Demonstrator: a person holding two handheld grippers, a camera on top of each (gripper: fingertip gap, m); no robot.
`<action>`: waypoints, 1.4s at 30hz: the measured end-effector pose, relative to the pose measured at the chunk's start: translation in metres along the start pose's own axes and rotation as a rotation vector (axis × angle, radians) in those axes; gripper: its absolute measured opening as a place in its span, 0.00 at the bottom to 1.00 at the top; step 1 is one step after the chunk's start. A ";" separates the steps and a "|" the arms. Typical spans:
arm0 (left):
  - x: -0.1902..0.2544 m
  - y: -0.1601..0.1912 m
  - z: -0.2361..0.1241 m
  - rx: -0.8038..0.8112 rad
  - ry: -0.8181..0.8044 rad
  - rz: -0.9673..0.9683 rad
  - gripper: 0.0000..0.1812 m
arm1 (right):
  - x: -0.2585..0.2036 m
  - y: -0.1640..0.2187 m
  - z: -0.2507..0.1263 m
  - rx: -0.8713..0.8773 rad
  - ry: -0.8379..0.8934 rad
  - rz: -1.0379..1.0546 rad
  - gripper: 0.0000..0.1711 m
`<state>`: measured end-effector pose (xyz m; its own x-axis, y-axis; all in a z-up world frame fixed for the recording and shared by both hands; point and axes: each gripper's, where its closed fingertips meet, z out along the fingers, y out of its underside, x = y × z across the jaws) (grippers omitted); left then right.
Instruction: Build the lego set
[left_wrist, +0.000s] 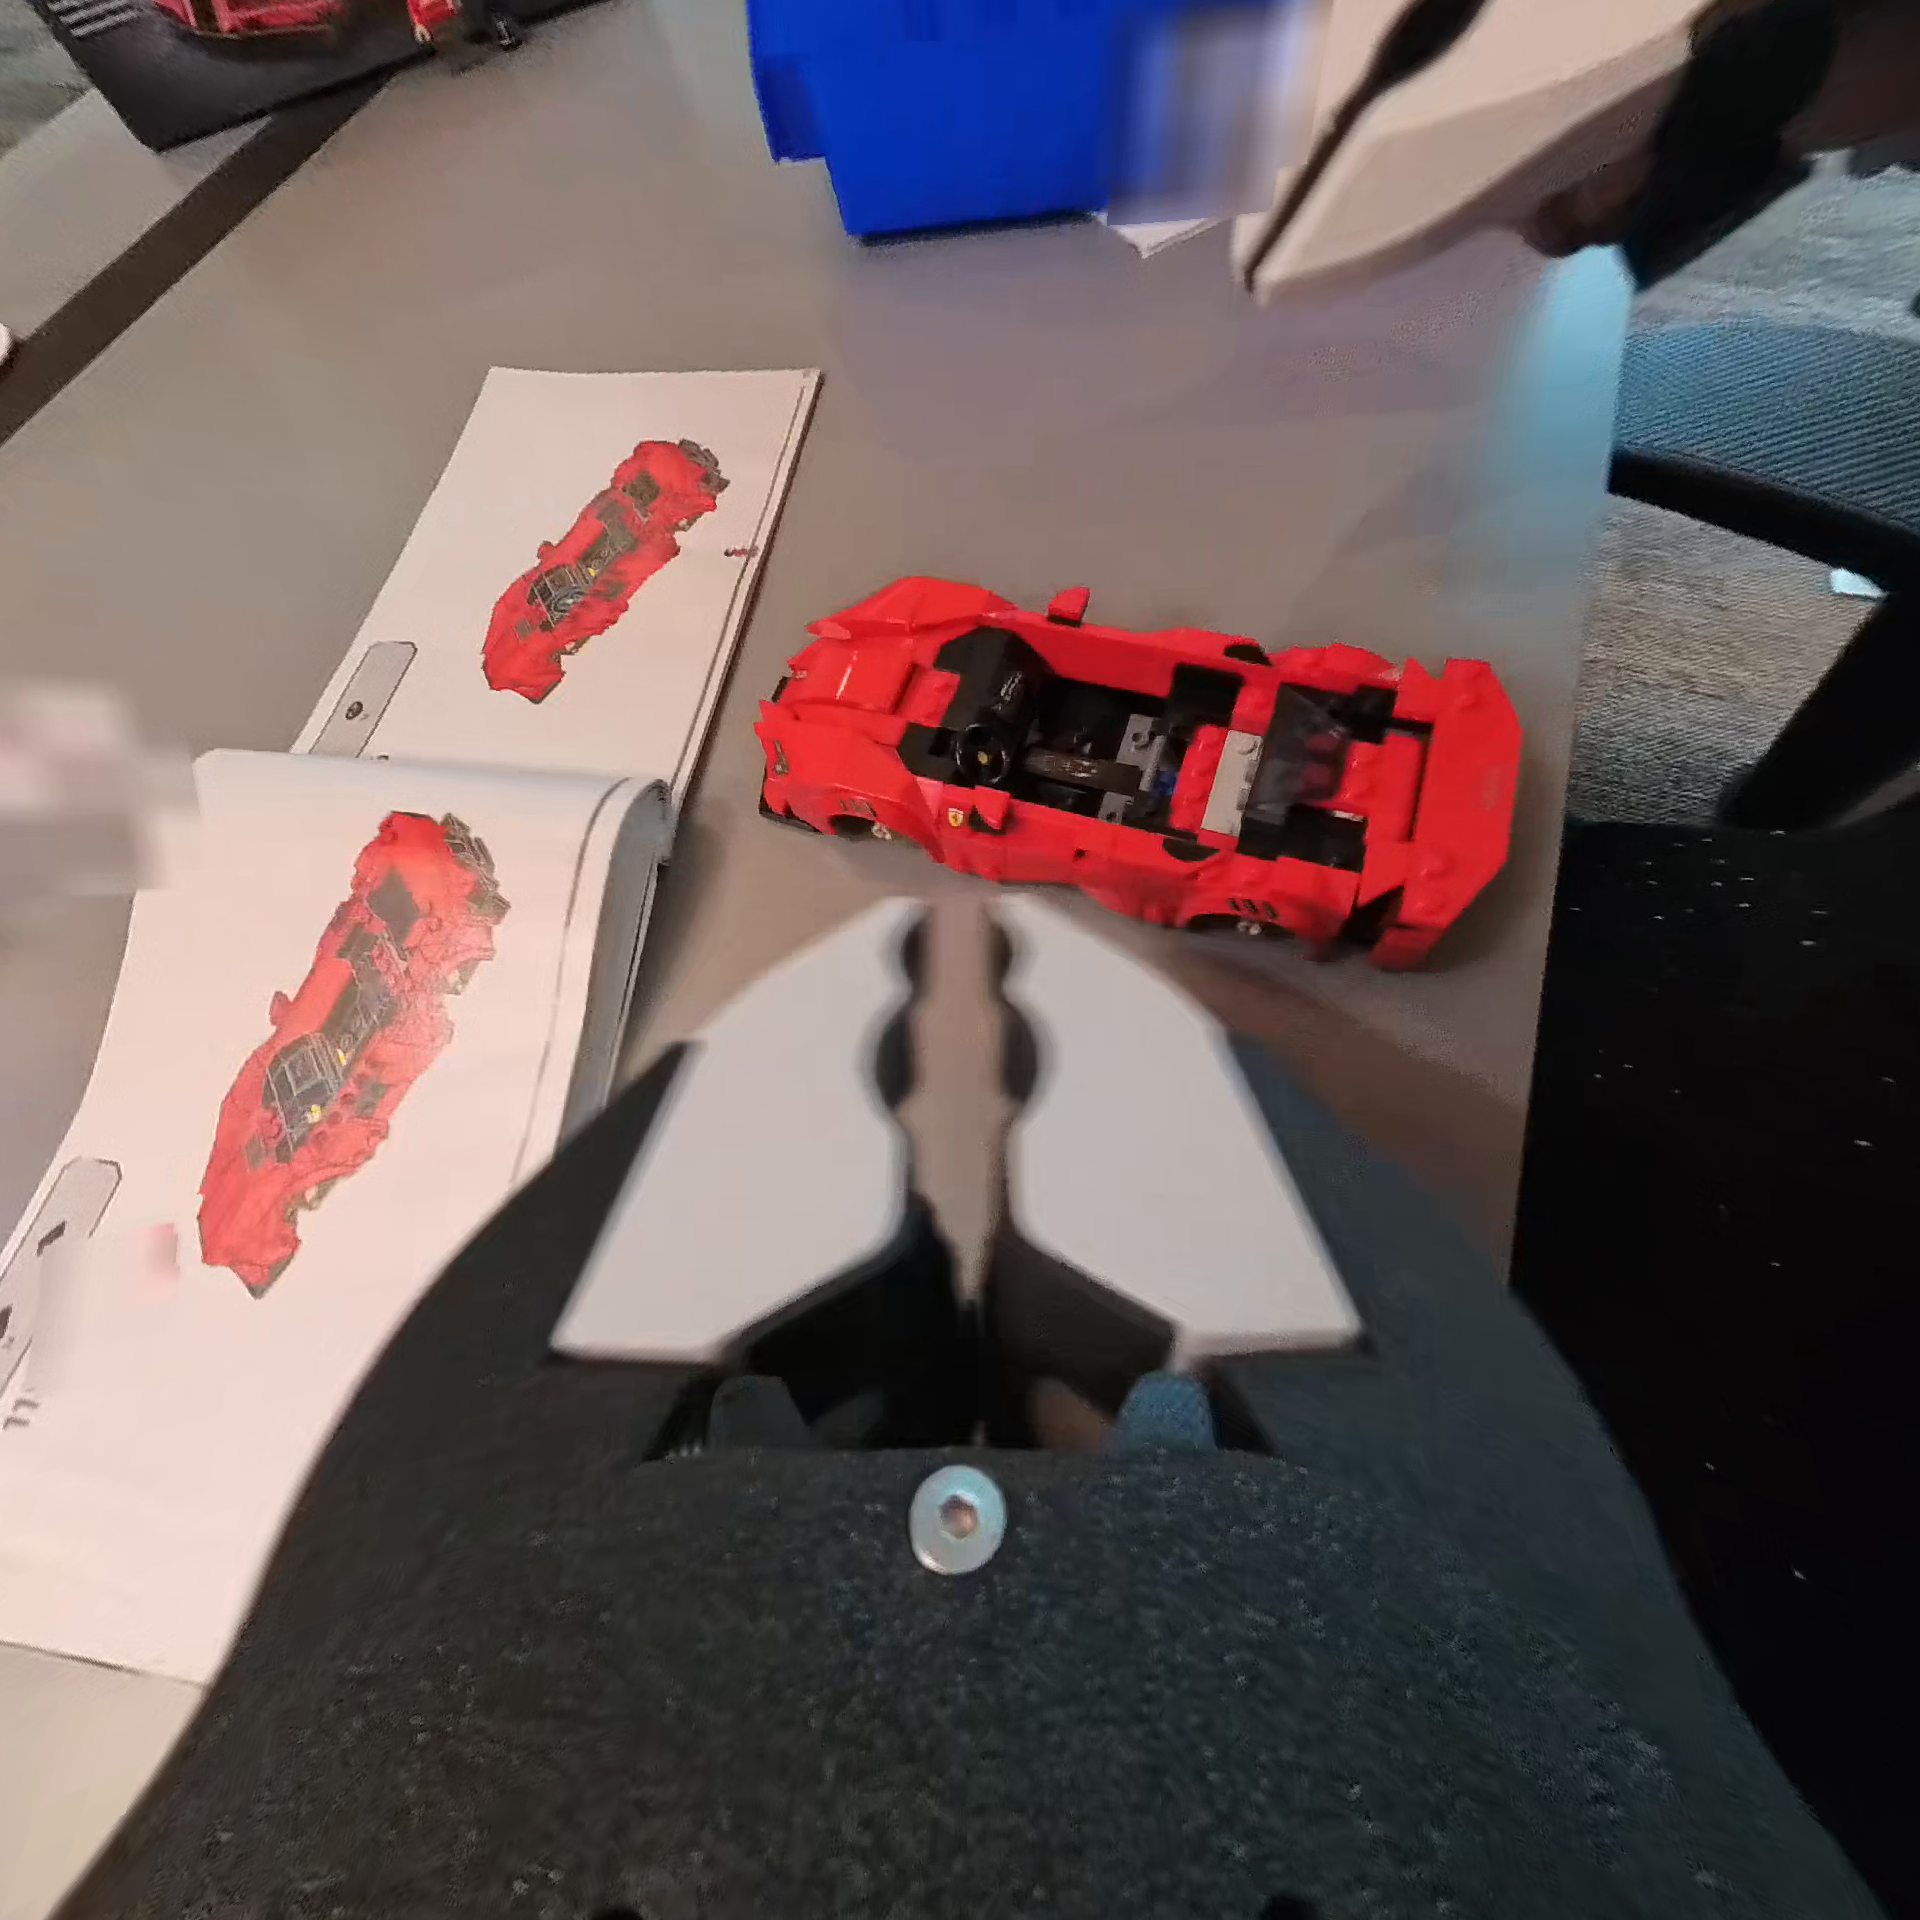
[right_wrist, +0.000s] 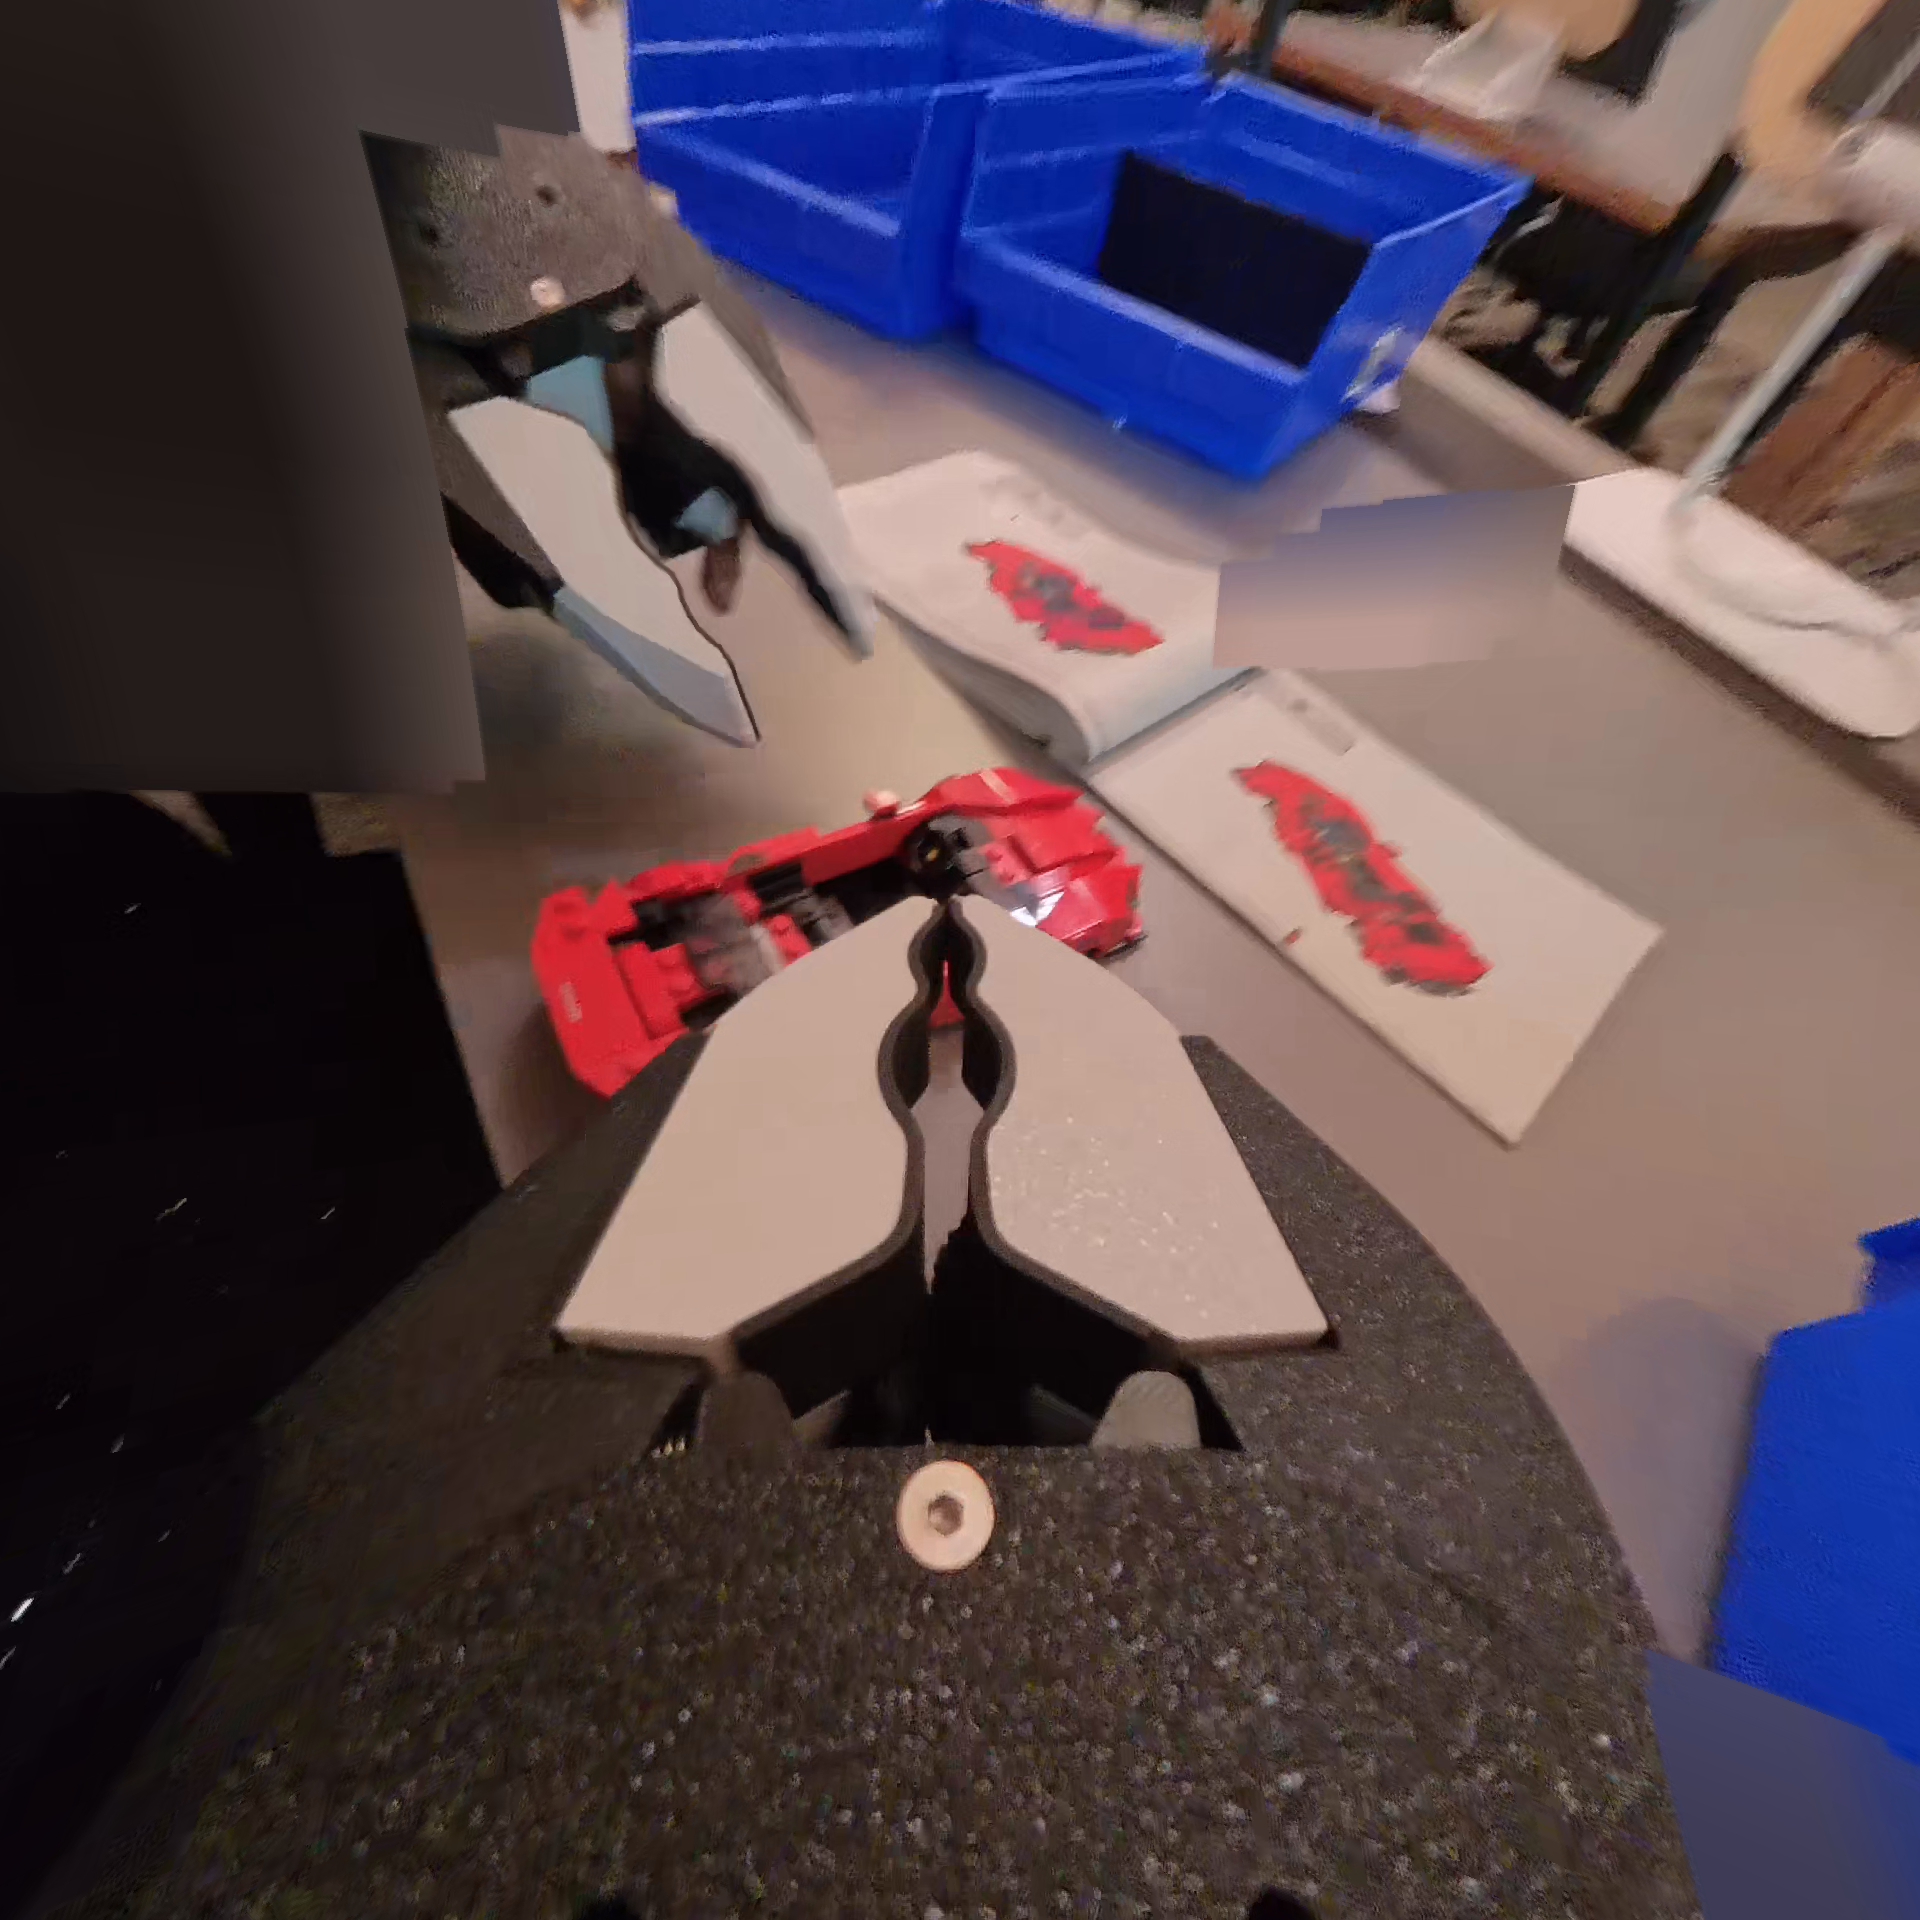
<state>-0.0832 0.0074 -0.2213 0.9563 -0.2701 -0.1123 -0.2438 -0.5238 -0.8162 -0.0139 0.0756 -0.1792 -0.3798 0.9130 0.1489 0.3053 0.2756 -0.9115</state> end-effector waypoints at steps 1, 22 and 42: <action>-0.003 -0.003 -0.002 0.011 0.018 -0.012 0.00 | 0.009 -0.005 0.000 0.011 0.041 0.006 0.00; -0.147 0.018 0.064 -0.385 -0.043 -0.056 0.00 | 0.178 0.088 0.063 -0.539 0.357 0.288 0.00; -0.112 -0.039 0.071 -0.121 0.065 -0.026 0.18 | 0.144 0.076 0.097 -0.538 0.214 0.245 0.00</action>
<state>-0.1697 0.1155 -0.2172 0.9509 -0.3052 -0.0518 -0.2406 -0.6235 -0.7439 -0.1302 0.1990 -0.2642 -0.0769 0.9935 0.0840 0.7795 0.1125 -0.6162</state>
